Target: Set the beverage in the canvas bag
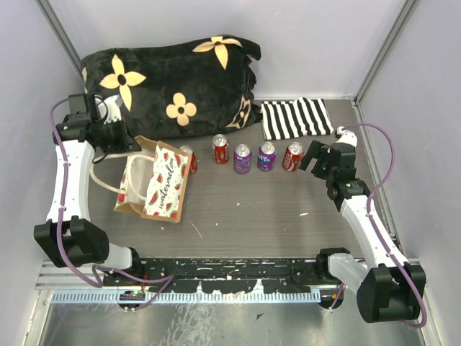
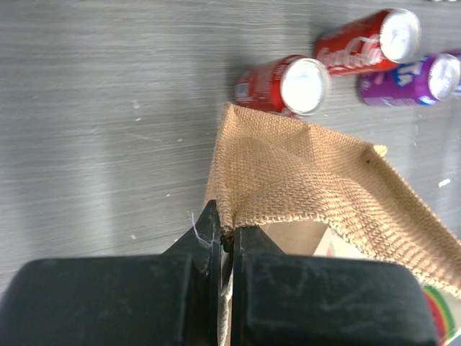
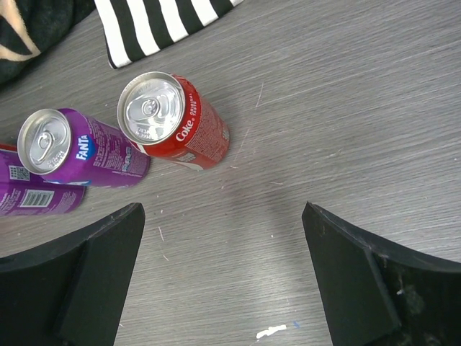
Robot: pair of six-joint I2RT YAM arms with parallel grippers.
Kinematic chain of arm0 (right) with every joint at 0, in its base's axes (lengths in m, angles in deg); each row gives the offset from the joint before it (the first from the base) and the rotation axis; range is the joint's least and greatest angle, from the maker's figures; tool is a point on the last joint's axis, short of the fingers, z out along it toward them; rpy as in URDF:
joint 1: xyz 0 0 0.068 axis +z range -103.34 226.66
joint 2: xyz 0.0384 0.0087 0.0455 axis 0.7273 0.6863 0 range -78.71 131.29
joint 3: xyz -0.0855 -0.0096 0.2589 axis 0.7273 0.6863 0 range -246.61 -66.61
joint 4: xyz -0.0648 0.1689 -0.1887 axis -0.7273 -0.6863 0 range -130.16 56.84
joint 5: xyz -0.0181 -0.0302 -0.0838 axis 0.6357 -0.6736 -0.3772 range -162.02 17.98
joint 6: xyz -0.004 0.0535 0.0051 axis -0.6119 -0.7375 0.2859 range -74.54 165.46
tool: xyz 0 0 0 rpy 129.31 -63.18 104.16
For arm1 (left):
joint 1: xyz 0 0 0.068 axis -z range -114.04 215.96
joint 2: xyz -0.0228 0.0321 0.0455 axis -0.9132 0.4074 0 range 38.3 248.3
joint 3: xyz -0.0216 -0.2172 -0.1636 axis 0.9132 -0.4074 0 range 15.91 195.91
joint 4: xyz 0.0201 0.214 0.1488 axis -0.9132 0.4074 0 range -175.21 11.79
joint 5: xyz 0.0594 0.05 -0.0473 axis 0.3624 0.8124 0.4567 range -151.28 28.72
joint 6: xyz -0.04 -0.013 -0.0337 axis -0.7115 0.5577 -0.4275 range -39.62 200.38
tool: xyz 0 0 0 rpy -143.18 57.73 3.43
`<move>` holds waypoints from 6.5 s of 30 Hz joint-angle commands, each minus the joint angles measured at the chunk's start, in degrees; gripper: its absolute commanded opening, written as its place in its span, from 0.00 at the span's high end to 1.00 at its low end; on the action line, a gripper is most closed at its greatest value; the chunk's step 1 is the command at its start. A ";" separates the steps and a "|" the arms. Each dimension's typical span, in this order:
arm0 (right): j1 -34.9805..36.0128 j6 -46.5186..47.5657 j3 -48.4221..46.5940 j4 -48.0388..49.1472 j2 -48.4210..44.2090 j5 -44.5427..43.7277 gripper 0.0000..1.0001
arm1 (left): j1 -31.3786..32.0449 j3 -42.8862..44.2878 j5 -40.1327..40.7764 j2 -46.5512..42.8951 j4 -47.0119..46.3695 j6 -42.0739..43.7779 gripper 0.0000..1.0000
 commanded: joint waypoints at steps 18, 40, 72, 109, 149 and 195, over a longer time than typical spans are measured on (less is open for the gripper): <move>-0.14 1.29 -4.25 0.92 0.27 0.90 0.03 | 35.66 -0.62 23.44 -4.11 -6.49 -15.23 1.00; -0.14 1.91 -4.87 -3.11 -2.67 0.40 0.03 | 46.10 -0.22 42.03 12.72 -8.68 -41.70 1.00; -0.14 4.39 -5.49 -4.31 -1.23 -0.66 0.02 | 53.06 -0.98 44.27 13.20 -7.37 -47.41 0.43; 0.66 6.95 -58.12 -43.13 47.00 6.64 0.21 | 35.03 -1.36 41.01 -1.01 -19.50 -20.60 0.08; 3.79 7.57 -58.31 -41.91 52.90 4.40 0.86 | 32.82 -5.43 36.57 -1.71 -19.44 -23.36 0.08; 3.81 8.92 -61.30 -43.85 58.51 4.00 0.64 | 32.47 -5.30 33.46 0.16 -20.30 -24.32 0.09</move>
